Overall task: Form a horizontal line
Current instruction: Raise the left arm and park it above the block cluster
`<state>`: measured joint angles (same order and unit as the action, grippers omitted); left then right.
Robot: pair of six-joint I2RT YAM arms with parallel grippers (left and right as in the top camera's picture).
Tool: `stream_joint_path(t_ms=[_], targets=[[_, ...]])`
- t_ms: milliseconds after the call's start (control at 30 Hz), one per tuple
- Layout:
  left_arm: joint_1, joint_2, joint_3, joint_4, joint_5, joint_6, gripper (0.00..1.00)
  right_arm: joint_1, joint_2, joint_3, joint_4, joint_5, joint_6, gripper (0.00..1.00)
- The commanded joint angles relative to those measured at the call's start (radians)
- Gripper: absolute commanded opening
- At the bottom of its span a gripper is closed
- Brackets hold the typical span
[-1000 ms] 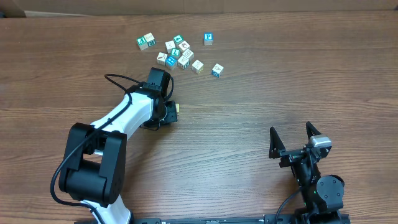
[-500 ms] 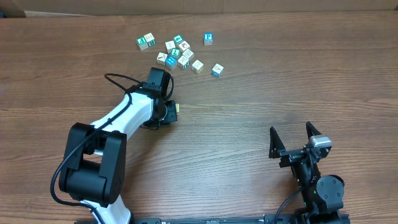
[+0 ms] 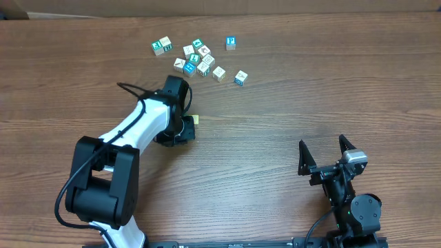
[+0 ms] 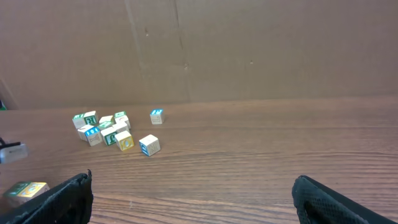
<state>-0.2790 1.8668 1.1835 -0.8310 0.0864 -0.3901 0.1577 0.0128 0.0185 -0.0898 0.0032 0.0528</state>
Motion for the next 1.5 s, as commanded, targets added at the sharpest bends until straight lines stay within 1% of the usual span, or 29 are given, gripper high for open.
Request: stream_joint_path(t_ms=[0, 133, 233, 367, 433, 500, 567, 600, 667, 700, 833, 1467], targets=[[0.012, -0.085, 0.151, -0.061, 0.011, 0.028, 0.04, -0.003, -0.01, -0.01, 0.005, -0.006, 0.007, 1.0], [0.044, -0.134, 0.309, -0.134, -0.019, 0.026, 0.04, -0.003, -0.01, -0.01, 0.005, -0.005, 0.007, 1.0], [0.074, -0.135, 0.4, -0.134, -0.11, 0.024, 0.04, -0.003, -0.01, -0.01, 0.005, -0.005, 0.007, 1.0], [0.121, -0.135, 0.425, -0.055, -0.256, 0.024, 0.05, -0.003, -0.01, -0.01, 0.005, -0.006, 0.007, 1.0], [0.15, -0.135, 0.423, -0.036, -0.309, 0.024, 0.07, -0.003, -0.01, -0.01, 0.005, -0.005, 0.007, 1.0], [0.179, -0.134, 0.422, -0.028, -0.328, 0.024, 0.12, -0.003, -0.01, -0.01, 0.005, -0.006, 0.007, 1.0], [0.211, -0.134, 0.422, -0.028, -0.33, 0.024, 0.22, -0.003, -0.01, -0.01, 0.005, -0.005, 0.007, 1.0], [0.229, -0.134, 0.422, -0.029, -0.33, 0.024, 0.3, -0.003, -0.01, -0.01, 0.005, -0.006, 0.007, 1.0], [0.254, -0.134, 0.422, -0.036, -0.33, 0.024, 0.55, -0.003, -0.01, -0.01, 0.005, -0.005, 0.007, 1.0], [0.264, -0.134, 0.422, -0.043, -0.33, 0.024, 0.99, -0.003, -0.01, -0.01, 0.005, -0.005, 0.007, 1.0], [0.286, -0.134, 0.422, -0.055, -0.33, 0.024, 1.0, -0.003, -0.01, -0.01, 0.005, -0.005, 0.007, 1.0], [0.285, -0.134, 0.422, -0.055, -0.329, 0.024, 0.99, -0.003, -0.01, -0.01, 0.005, -0.005, 0.007, 1.0]])
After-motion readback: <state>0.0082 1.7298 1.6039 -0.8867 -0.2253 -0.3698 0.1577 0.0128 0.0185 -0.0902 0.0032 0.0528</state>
